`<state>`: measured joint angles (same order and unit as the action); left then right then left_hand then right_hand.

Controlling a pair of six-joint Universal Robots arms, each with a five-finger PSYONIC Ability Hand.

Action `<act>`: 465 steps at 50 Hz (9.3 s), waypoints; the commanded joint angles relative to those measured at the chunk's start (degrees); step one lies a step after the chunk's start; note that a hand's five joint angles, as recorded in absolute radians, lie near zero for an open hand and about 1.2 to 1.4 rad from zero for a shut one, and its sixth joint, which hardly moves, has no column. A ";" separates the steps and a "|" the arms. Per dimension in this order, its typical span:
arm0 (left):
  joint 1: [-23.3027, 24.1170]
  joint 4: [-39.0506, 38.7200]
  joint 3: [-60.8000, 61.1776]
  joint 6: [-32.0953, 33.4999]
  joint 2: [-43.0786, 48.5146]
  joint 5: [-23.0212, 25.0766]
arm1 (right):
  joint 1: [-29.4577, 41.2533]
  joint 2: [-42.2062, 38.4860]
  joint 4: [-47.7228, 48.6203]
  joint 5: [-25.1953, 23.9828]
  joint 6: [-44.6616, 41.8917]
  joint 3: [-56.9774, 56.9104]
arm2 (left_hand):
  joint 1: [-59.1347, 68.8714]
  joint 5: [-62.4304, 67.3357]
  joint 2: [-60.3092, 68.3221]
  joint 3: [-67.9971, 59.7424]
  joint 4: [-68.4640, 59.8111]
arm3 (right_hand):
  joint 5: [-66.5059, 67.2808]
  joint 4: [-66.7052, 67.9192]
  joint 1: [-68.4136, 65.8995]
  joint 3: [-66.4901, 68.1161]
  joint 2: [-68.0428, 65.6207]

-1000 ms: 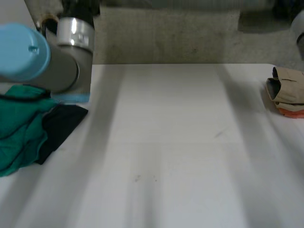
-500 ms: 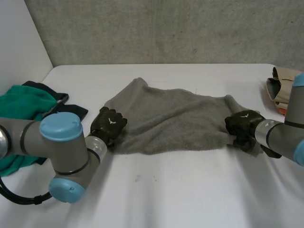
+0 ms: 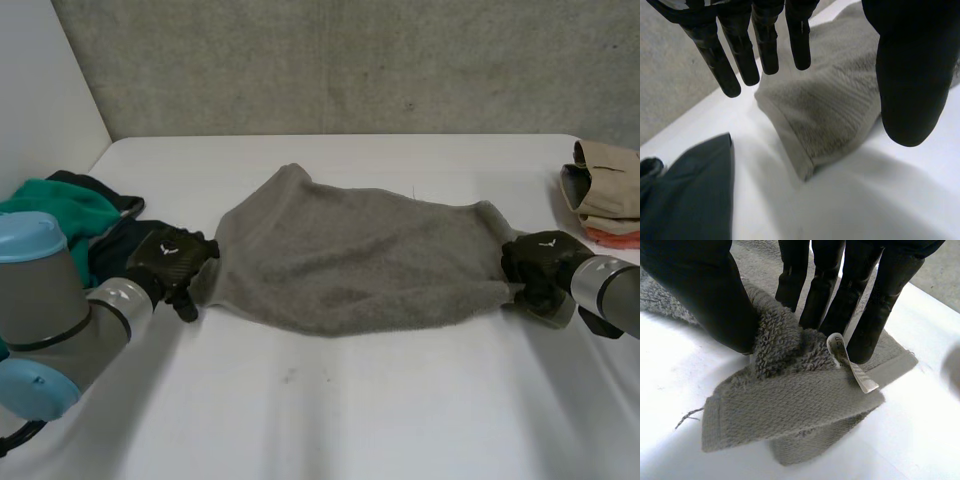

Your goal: Fold the laundry.

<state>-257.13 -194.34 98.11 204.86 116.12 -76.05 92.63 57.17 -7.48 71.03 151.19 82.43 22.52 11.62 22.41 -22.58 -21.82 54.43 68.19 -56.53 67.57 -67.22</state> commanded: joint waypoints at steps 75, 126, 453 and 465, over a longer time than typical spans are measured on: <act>8.57 5.83 -23.11 24.45 3.85 -16.41 | 1.84 0.14 -17.33 6.93 -16.47 -23.60 | 57.48 58.38 57.59 -57.42 -58.18 | 15.57 11.81 -23.47 12.43 -12.78; 13.32 -18.80 -2.75 11.27 -1.94 -17.38 | -4.30 4.52 -8.53 -5.63 2.27 -2.03 | 57.48 58.38 57.59 -57.42 -58.18 | -29.95 -33.72 22.06 -33.09 32.75; 14.37 -10.88 0.68 15.31 -3.70 -26.08 | -15.81 0.75 10.64 -2.03 -13.73 7.48 | -12.52 -11.62 -12.41 12.58 11.82 | 15.57 11.81 -23.47 12.43 -12.78; 13.58 -10.80 2.43 15.31 -7.48 -26.08 | -26.28 2.78 10.90 2.72 -26.55 2.91 | -12.52 -11.62 -12.41 12.58 11.82 | 15.57 11.81 -23.47 12.43 -12.78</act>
<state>-243.10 -205.19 99.68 220.15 110.03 -102.13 69.38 59.81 3.36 71.75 132.93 87.61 11.03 2.77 11.88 -12.23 -11.72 55.67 67.99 -53.74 67.78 -67.16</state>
